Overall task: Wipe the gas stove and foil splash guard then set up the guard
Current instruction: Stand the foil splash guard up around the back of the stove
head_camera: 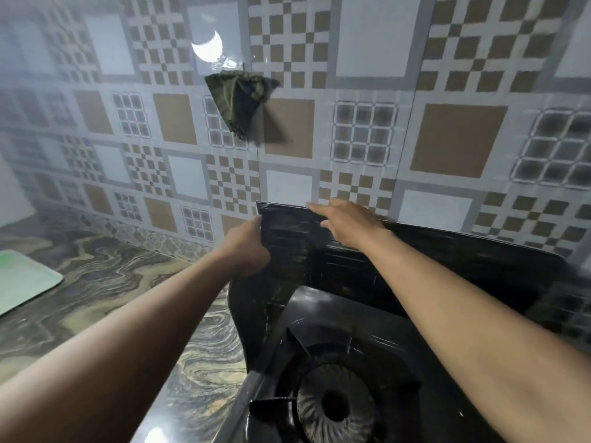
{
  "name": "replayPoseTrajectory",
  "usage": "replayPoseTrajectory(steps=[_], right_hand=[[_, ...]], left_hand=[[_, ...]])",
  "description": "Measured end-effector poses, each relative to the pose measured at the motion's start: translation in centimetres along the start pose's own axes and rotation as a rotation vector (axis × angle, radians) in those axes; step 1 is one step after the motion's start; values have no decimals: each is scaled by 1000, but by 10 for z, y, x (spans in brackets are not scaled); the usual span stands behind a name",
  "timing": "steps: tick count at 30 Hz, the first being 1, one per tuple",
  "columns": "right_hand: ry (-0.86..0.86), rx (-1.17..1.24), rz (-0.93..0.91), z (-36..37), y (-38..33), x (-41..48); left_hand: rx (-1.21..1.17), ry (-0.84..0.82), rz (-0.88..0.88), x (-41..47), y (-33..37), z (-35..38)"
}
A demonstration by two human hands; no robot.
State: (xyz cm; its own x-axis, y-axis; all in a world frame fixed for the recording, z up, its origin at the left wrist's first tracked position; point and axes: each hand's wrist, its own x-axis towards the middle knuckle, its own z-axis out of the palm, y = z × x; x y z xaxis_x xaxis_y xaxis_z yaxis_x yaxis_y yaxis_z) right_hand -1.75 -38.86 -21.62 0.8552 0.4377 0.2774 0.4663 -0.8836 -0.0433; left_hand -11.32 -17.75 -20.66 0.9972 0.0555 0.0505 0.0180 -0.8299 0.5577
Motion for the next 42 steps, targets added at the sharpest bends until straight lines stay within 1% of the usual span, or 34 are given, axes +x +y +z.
replayPoseTrajectory(steps=[3,8,12,16,21,24,33,38,42], right_hand=[[-1,24,-25,8,-9,18],[30,-22,-61,9,-7,17],[8,14,-37,4,16,3],[-10,26,41,-12,38,-18],[-45,56,113,-27,59,-36],[-52,65,120,-25,65,-42],[3,-39,99,-13,48,-40],[21,-40,120,-16,45,-37],[-3,-6,147,-20,41,-40]], left_hand=[[-47,9,12,-3,-3,-6],[-86,-27,42,-11,-7,-15],[-124,-90,70,-16,3,-14],[-118,-128,123,-17,20,-11],[-11,-184,152,-15,34,-7],[31,-174,153,-11,34,-1],[31,-178,98,-7,32,5],[77,-170,107,-4,31,-2],[106,-215,97,-5,33,-7]])
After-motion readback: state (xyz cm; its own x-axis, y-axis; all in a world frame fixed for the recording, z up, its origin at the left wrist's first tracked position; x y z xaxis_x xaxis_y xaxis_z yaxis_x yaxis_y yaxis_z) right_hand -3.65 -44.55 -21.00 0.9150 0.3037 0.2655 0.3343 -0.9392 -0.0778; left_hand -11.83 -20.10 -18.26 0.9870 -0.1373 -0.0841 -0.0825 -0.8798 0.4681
